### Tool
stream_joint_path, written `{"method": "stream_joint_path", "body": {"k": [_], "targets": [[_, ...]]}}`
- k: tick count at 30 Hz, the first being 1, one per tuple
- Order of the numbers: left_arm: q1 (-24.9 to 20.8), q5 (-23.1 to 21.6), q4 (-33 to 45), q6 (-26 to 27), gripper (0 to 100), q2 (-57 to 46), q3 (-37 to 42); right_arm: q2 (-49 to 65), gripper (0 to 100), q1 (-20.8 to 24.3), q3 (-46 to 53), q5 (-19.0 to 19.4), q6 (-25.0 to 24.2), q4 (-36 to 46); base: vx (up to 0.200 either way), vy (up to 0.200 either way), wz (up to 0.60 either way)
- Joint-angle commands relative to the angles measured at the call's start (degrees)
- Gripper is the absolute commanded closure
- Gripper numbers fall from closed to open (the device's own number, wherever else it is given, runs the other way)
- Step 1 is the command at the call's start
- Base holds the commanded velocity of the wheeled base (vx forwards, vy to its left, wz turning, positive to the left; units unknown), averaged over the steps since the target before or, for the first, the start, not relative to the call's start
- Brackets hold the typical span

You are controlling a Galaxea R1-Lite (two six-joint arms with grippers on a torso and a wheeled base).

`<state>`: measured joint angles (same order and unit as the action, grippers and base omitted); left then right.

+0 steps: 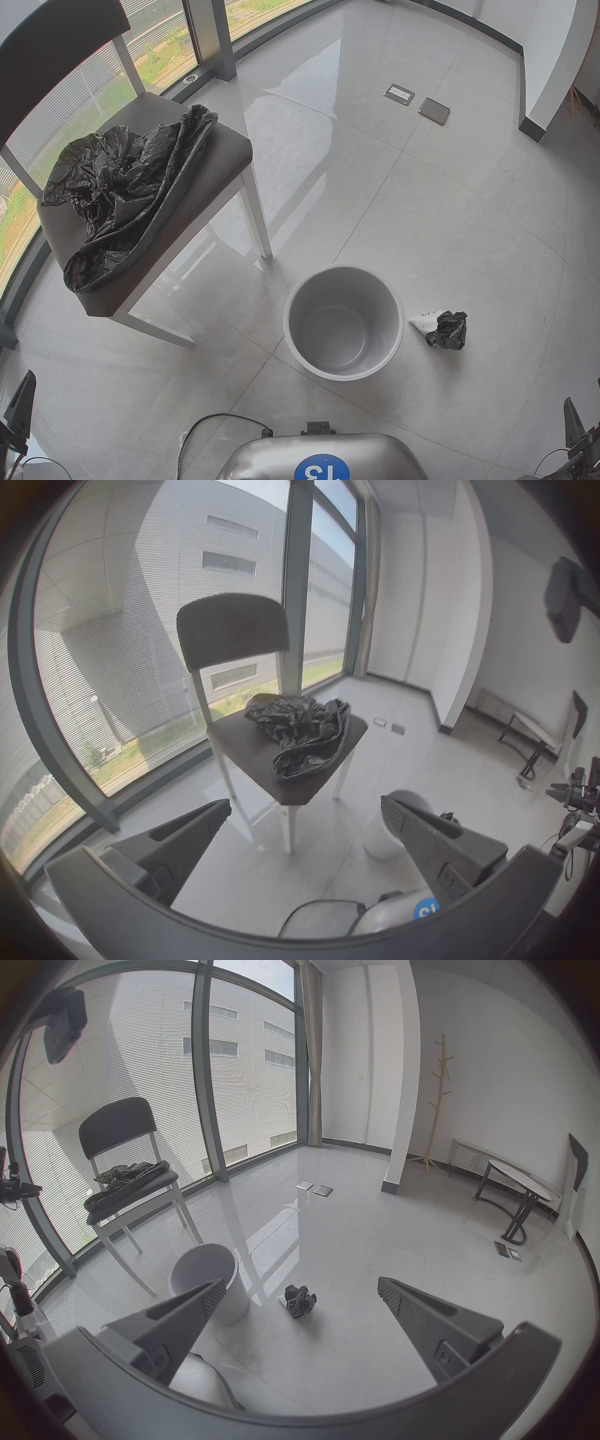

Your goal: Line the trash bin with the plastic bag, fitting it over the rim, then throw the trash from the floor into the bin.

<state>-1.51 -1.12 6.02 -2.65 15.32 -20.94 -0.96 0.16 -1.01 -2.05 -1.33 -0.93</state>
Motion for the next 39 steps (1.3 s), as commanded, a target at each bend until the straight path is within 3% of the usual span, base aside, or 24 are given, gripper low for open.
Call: {"method": "stream_joint_path", "body": {"k": [1,3,4,6,12,17,21,23,26,39], "targets": [[2.30,3.76,10.59,0.27,0,16.76,-11.93,0.70,0,0.02,0.84,-0.76,-0.87,0.57,0.000,0.000,0.00],[2.39,3.85,11.64,-0.52,0,17.64,-12.81,0.70,0,0.02,0.84,-0.76,-0.87,0.57,0.000,0.000,0.00],[2.39,3.58,17.18,-2.63,0,20.36,-16.23,0.35,0,0.02,0.75,-0.76,-0.87,0.66,0.000,0.000,0.00],[2.57,3.85,21.05,-5.00,0,22.12,-18.70,0.26,0,0.02,0.75,-0.76,-0.60,0.66,0.000,0.000,0.00],[4.15,6.13,21.31,-10.63,0,26.69,-19.31,0.00,0,-0.42,0.75,-0.76,-0.87,0.75,0.000,0.000,0.00],[6.17,5.96,15.69,-11.15,0,28.53,-20.89,-0.09,0,-0.42,0.75,-0.85,-1.22,0.75,0.000,0.000,0.00],[6.26,5.08,12.70,-11.15,0,29.24,-14.39,-2.29,0,-1.30,0.75,-0.85,-1.22,0.66,0.000,0.000,0.00],[6.43,4.81,1.36,-14.05,0,30.99,-9.03,-2.29,0,-1.30,0.75,-0.85,-1.40,0.66,0.000,0.000,0.00],[6.70,4.73,-8.92,-15.64,0,34.42,-4.72,-2.38,0,-1.30,0.84,-0.85,-1.22,0.66,0.000,0.000,0.00],[7.84,4.64,-18.24,-21.70,0,40.93,-2.96,-2.29,0,-1.30,0.84,-0.85,-1.31,0.49,0.000,0.000,0.00]]}}
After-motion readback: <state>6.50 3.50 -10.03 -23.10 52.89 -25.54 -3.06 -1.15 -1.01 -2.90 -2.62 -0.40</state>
